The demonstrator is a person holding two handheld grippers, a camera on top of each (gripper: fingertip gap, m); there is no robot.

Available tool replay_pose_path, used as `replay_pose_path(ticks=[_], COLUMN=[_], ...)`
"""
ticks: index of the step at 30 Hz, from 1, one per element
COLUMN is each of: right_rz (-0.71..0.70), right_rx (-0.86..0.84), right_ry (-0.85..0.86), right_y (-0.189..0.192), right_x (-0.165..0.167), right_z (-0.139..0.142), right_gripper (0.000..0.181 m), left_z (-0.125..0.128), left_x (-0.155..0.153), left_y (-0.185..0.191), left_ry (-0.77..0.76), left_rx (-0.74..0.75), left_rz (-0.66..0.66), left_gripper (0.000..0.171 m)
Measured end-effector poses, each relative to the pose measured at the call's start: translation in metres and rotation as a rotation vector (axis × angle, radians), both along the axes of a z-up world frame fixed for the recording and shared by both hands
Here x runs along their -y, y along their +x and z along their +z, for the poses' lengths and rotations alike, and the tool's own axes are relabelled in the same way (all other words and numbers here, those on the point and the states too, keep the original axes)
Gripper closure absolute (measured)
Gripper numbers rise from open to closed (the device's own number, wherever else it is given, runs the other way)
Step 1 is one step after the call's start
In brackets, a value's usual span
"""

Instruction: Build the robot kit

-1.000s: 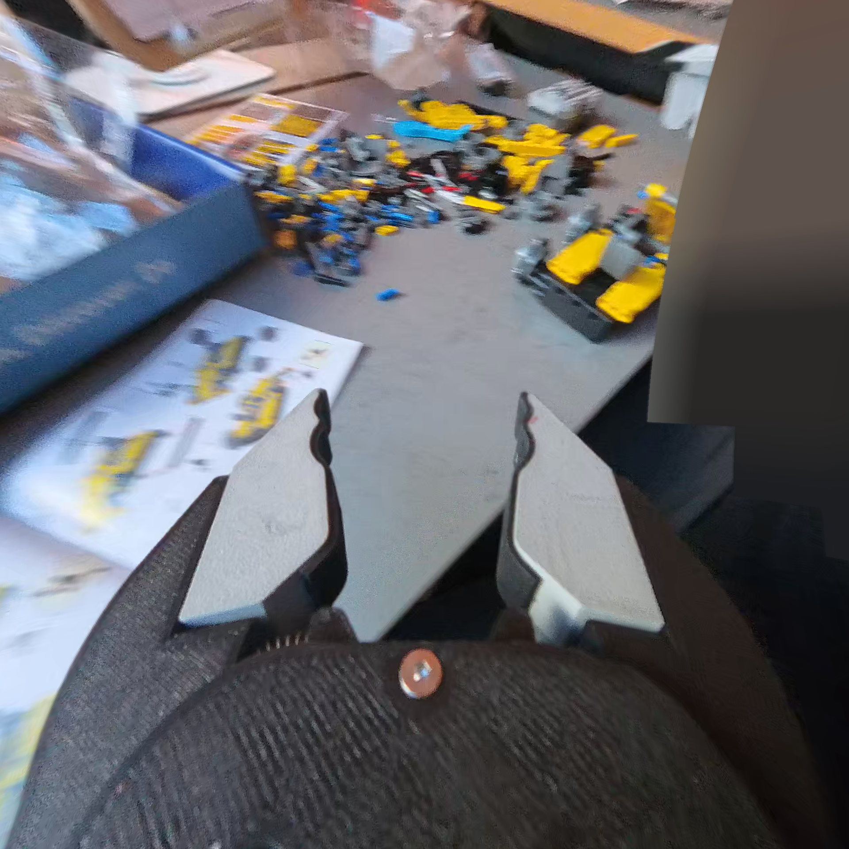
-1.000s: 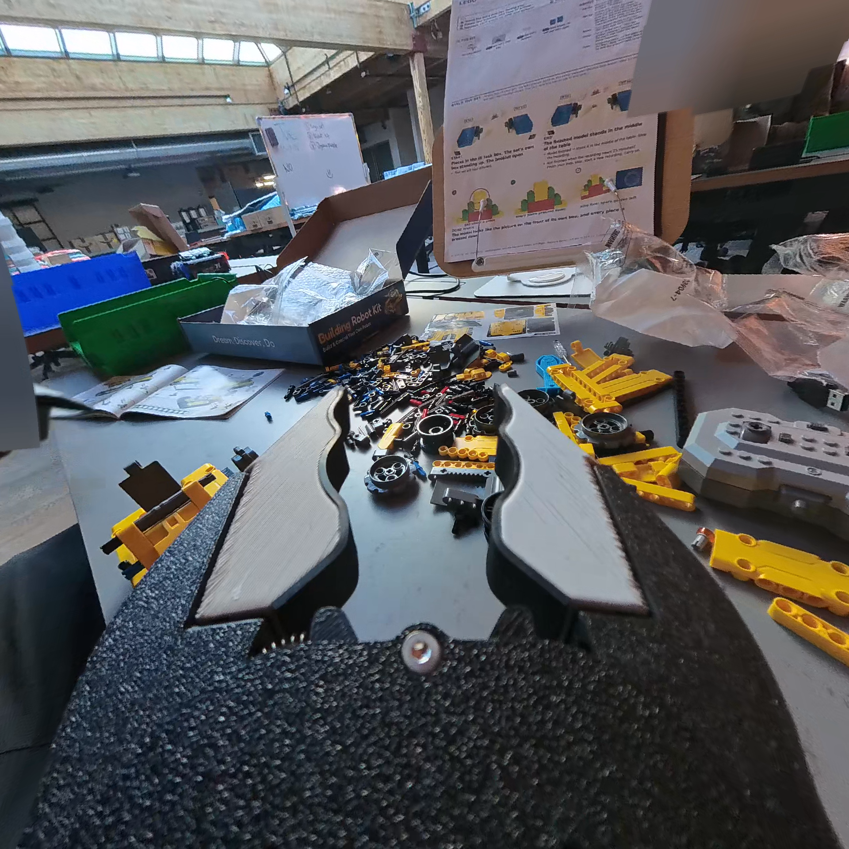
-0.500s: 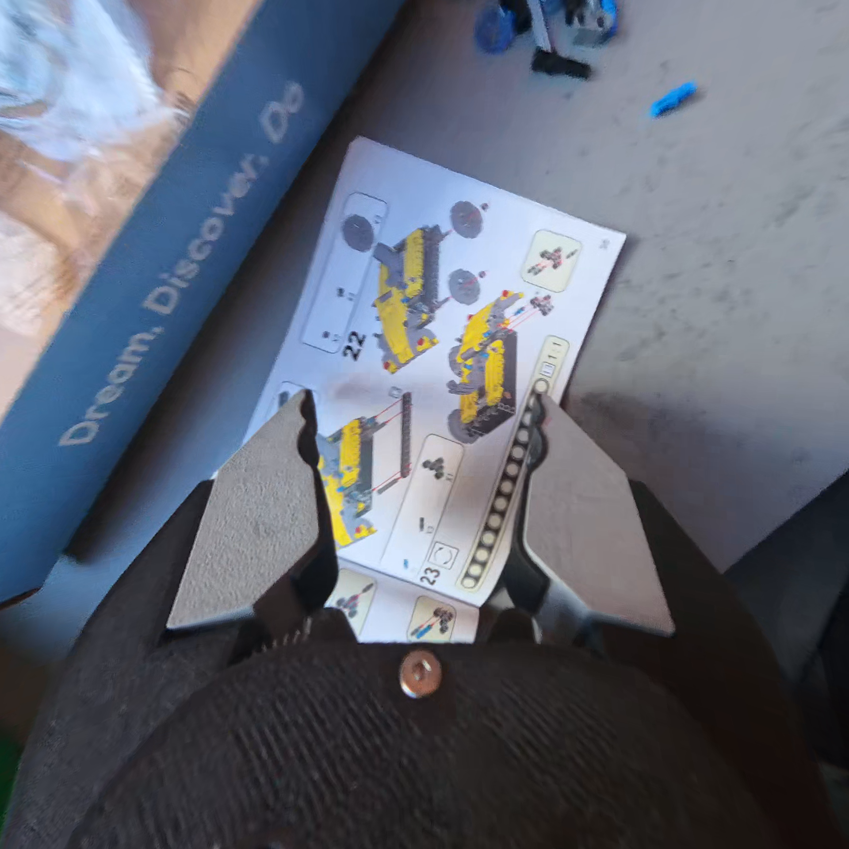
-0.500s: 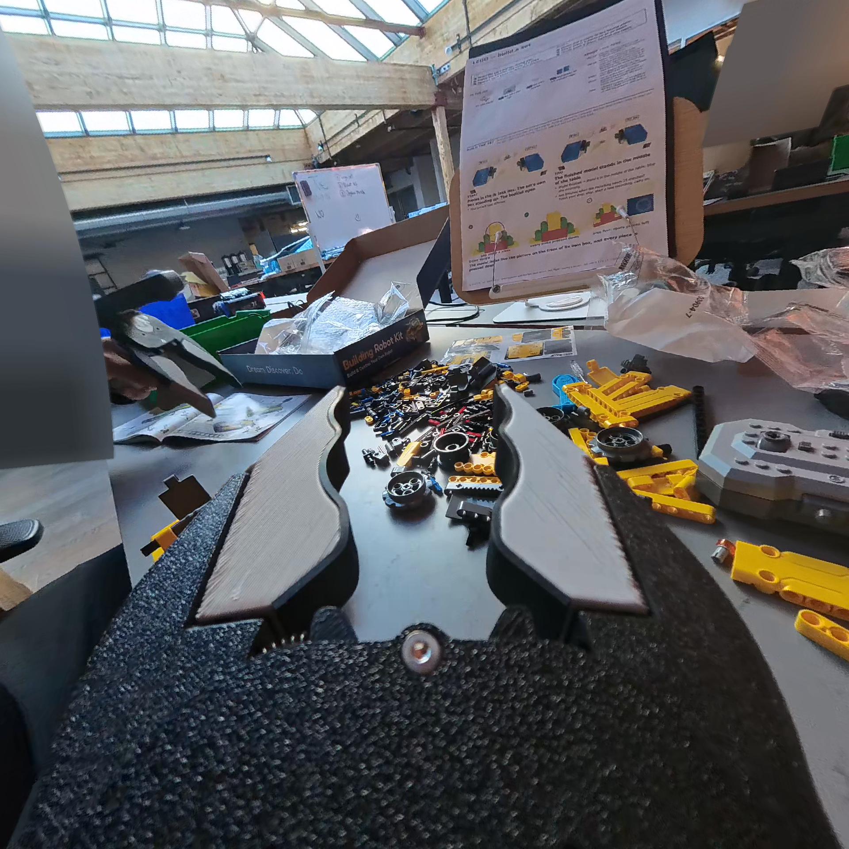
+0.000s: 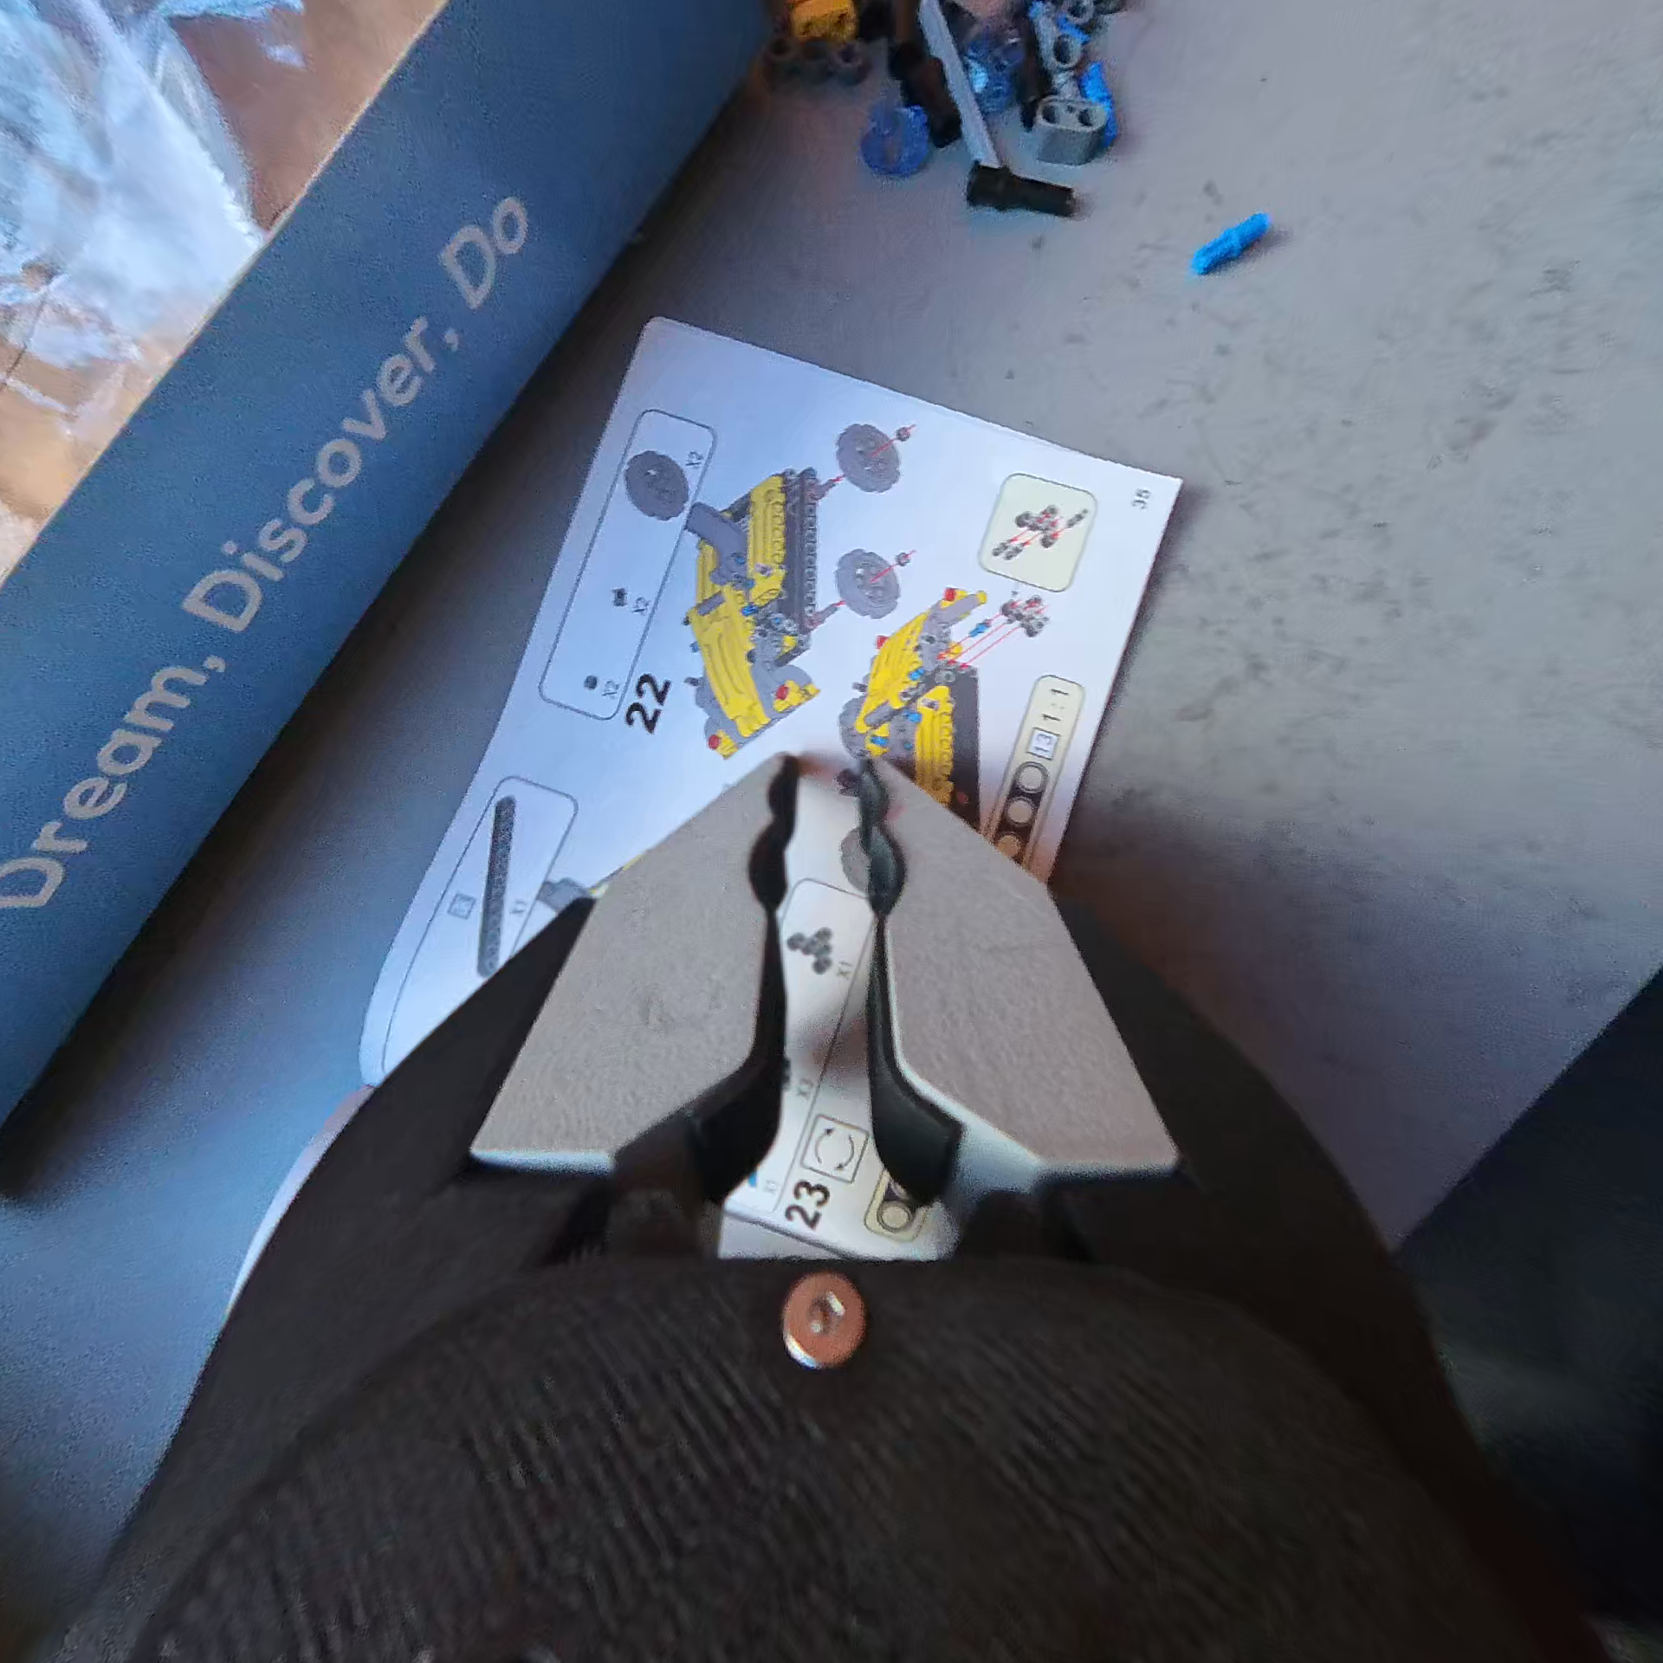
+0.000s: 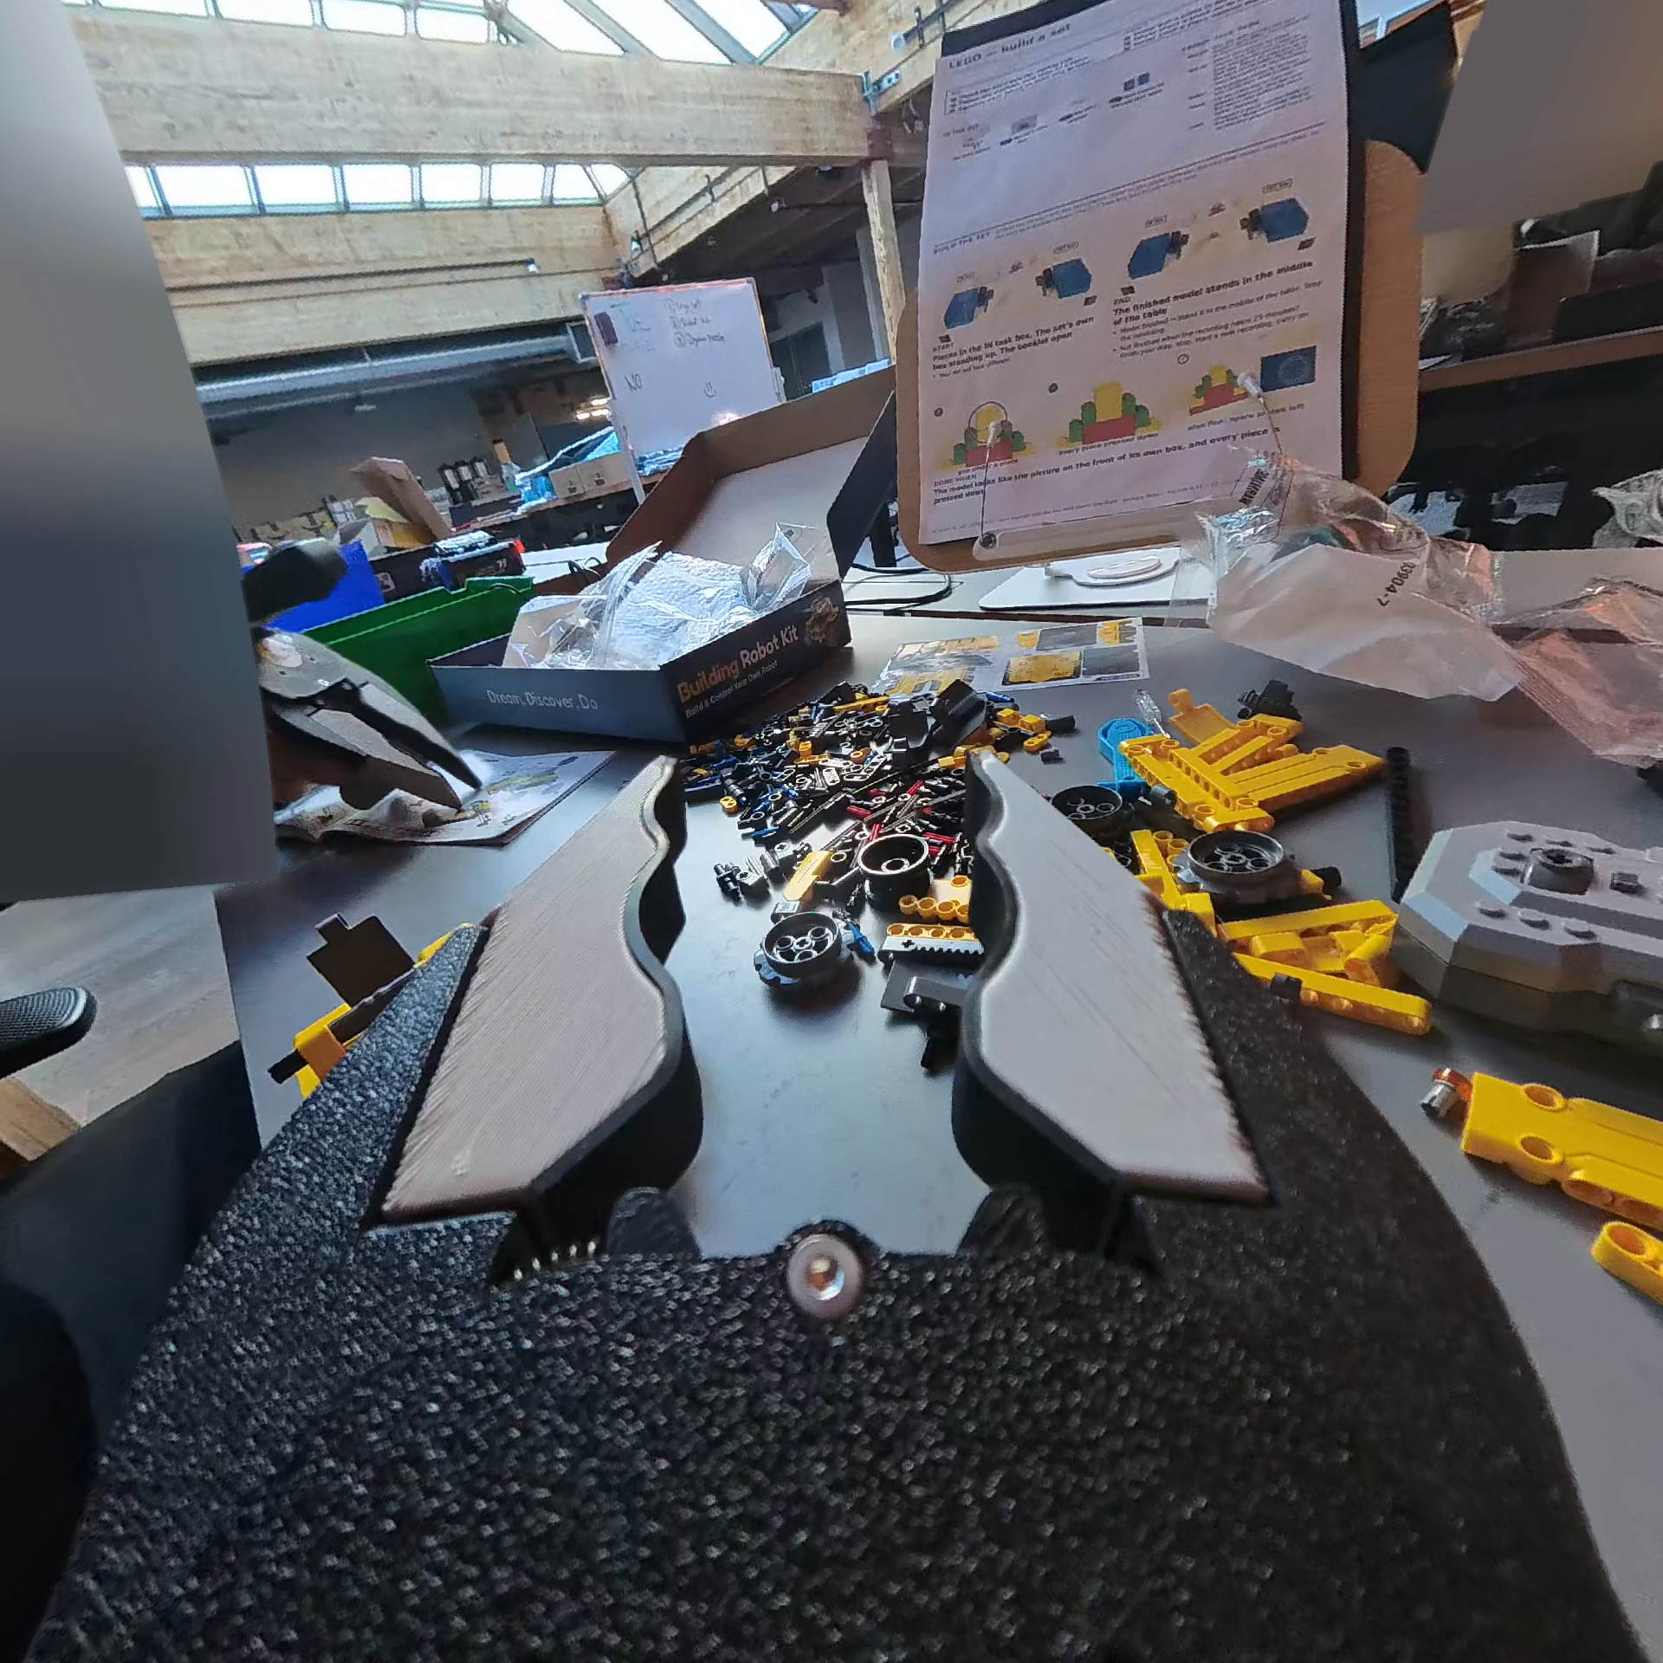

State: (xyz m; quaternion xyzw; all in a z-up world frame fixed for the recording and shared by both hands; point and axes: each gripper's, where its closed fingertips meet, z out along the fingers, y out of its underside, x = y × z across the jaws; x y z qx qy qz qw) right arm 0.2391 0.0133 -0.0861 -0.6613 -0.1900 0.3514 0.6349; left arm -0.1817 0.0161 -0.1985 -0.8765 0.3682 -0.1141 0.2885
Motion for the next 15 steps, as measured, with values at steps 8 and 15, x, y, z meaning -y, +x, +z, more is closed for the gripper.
replay_pose_path(ticks=[8,15], right_rz=[-0.007,-0.002], right_rx=[-0.007,-0.002], right_ry=[0.004,0.011], right_y=[0.002,0.0], right_x=[0.0,0.001], right_z=[0.001,0.001], right_gripper=[0.12,0.121], left_z=[0.008,-0.002], left_x=[0.006,0.0], left_y=[0.035,0.074], left_ry=[-0.06,0.021], left_rx=[0.077,0.002], left_rz=[-0.003,-0.059], left_gripper=[0.096,0.101])
